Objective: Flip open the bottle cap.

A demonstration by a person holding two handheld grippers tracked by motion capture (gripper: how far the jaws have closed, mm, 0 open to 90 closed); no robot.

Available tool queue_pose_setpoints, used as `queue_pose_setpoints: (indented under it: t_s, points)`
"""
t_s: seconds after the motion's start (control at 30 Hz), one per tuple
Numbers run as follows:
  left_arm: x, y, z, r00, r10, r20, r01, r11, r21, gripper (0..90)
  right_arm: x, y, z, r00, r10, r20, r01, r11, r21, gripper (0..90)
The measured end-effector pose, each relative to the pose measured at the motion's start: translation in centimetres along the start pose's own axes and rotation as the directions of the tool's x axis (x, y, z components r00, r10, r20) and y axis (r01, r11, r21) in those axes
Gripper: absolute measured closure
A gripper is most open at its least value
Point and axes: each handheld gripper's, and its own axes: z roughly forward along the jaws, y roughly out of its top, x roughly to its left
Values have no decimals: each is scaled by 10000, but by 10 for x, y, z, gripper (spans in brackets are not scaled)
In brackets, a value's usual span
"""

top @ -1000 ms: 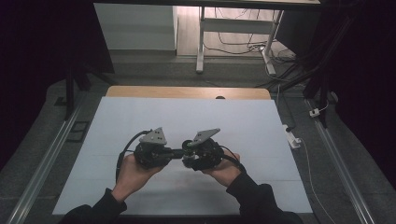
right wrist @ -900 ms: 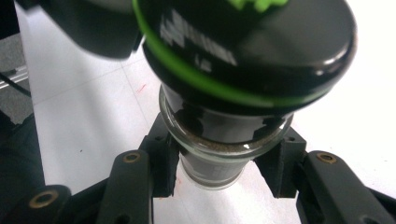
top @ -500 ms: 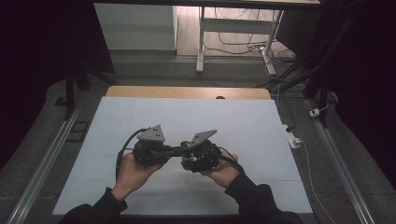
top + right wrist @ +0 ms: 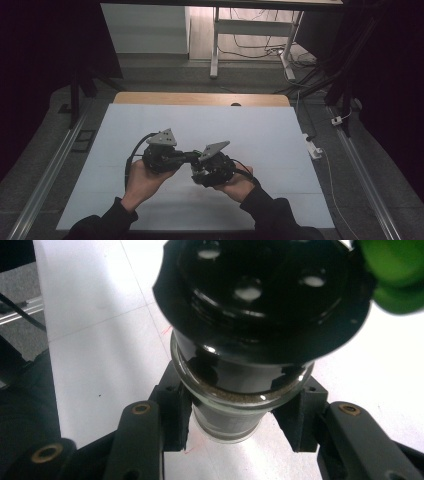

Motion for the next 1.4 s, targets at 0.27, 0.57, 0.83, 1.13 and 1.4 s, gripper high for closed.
queue_pose_setpoints:
  t_s: [0.27, 0.57, 0.83, 1.13, 1.4]
  points:
    - [3, 2, 1, 9999, -114, -88, 113, 9999, -85, 891, 4, 0, 2, 9996, -281, -8, 281, 9996, 95, 533]
    - [5, 2, 0, 10000, -74, -27, 74, 10000, -37, 889, 2, -1, 0, 9998, -219, 40, 219, 9998, -30, 532]
    - [3, -1, -4, 10000, -39, -59, 39, 10000, -39, 829, -1, -2, -3, 9998, -111, 135, 114, 9996, -242, 532]
    - [2, -4, -11, 9998, -101, -171, 99, 9999, -103, 694, -2, -2, -6, 9998, -10, 195, 17, 9993, -361, 532]
    - [1, -10, -18, 9994, -138, -329, 134, 9998, -125, 569, -3, -1, -9, 9997, 44, 237, -32, 9987, -502, 531]
